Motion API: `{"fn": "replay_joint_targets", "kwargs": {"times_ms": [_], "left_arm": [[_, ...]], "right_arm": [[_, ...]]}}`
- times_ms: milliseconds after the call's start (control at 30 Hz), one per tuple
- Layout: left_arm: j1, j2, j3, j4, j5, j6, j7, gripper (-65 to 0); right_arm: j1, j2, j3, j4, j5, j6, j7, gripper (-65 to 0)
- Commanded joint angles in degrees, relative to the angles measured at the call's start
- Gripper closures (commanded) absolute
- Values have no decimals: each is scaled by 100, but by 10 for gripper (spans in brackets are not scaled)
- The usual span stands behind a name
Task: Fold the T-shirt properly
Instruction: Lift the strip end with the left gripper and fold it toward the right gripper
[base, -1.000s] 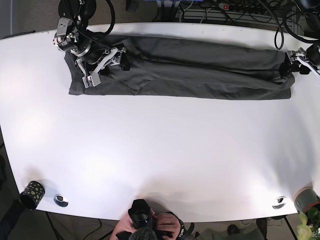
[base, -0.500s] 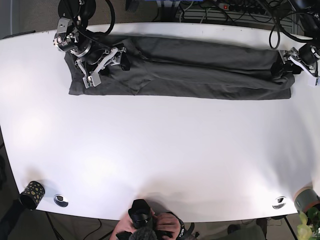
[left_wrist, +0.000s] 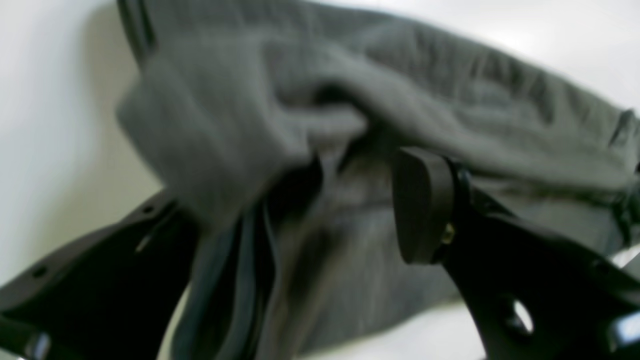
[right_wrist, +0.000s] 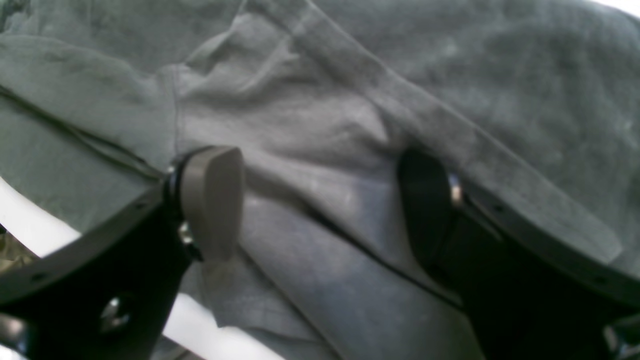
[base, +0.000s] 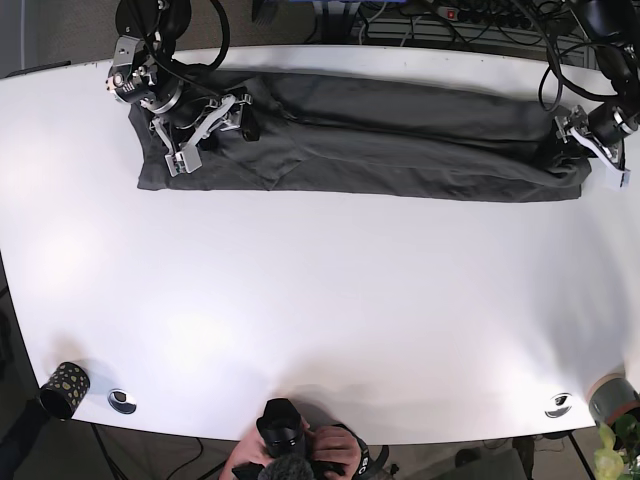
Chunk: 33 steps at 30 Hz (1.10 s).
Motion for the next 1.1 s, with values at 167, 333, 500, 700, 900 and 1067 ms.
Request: {"fn": "replay_joint_targets", "kwargs": {"times_ms": [167,333,500,700,900,1067], "left_arm": [[-36,-67,-8,-167,634,14,104,-211],[-80,-67,-8,-159,652,14,95,-31],[17,-84,10,360,731,14,-10,-26],[403,-23,449,1986,1531,14,-133,-28],[667,232,1179,3428,2243,14,-142,-28],[667,470,1882,3982,2665,14,-124,-28]], "right_arm": [[12,36,27,62,-4,2,-24,-457],[12,36,35,62,-4,2,-24,-457],[12,36,35,62,-4,2,-24,-457],[12,27,35,62,-4,2,-24,-457],[12,27,35,62,-4,2,-24,-457],[21,27,35,62,-4,2,-24,-457]]}}
